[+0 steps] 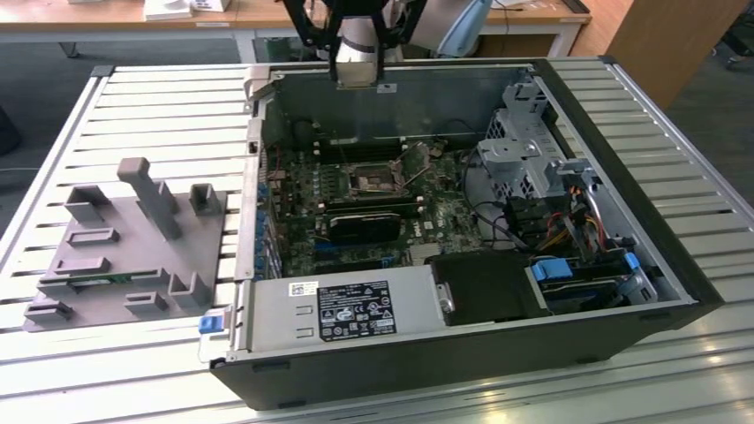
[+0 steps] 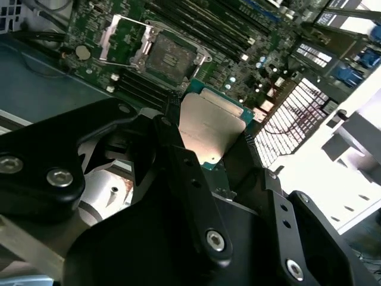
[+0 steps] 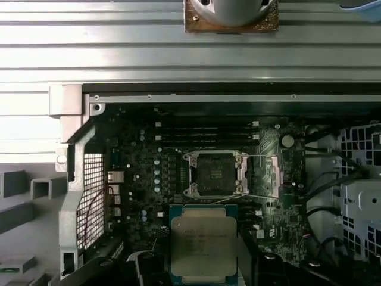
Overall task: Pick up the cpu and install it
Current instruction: 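Pick up the cpu and move it towards the insertion slot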
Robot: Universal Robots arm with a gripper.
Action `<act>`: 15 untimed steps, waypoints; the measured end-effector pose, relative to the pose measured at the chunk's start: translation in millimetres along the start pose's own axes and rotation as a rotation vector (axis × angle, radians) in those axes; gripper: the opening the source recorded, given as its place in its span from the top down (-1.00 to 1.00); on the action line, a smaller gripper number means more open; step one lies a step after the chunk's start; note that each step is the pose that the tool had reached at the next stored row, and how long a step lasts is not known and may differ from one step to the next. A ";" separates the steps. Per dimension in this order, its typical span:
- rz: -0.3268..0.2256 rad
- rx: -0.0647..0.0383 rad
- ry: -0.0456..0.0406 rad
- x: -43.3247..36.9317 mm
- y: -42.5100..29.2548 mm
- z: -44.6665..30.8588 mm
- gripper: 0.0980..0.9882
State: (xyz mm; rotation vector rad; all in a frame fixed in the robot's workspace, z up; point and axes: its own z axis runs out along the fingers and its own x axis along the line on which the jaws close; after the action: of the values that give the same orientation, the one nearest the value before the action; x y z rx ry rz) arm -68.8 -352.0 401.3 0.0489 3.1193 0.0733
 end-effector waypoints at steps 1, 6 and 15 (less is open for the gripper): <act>0.000 0.000 0.0000 -4.5 0.5 0.5 0.00; 0.000 0.000 0.0000 -26.4 2.3 2.7 0.00; 0.000 0.000 -0.0010 -50.3 4.1 4.8 0.00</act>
State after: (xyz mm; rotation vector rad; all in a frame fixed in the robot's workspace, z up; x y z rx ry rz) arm -18.2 -349.3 397.7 0.0488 3.1182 0.0734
